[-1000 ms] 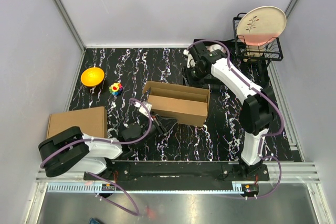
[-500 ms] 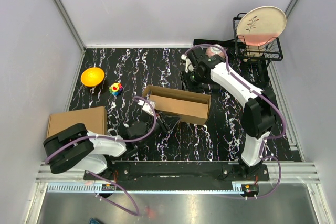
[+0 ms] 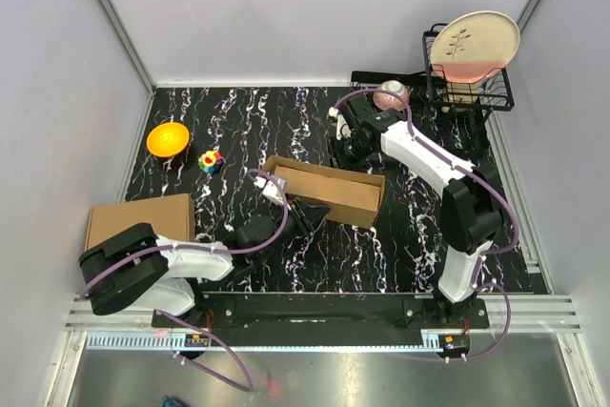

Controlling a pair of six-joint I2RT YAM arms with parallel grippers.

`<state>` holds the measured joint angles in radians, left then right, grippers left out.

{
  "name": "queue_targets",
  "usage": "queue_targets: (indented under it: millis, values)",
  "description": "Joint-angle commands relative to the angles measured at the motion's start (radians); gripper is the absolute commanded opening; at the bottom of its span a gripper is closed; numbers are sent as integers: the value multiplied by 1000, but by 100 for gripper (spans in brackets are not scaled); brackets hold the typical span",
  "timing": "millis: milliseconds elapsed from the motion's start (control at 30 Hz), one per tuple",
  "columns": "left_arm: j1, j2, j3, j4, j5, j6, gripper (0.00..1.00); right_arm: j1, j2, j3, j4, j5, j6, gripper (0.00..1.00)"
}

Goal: Fold the paper box

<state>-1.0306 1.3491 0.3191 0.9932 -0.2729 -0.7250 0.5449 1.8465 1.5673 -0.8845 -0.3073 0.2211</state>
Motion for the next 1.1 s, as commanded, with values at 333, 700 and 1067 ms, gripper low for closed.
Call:
queue_targets:
  millis: [333,700,1067]
  values:
    - [6,-22,60,2,-71,18,30,47,-72,-4,-4,48,20,48]
    - [4,-85,52,-25,-60,35,31,29,-29,128,-47,138,3,52]
    - [4,-110,64,-53,-42,53,32,-13,-15,169,-60,161,-2,53]
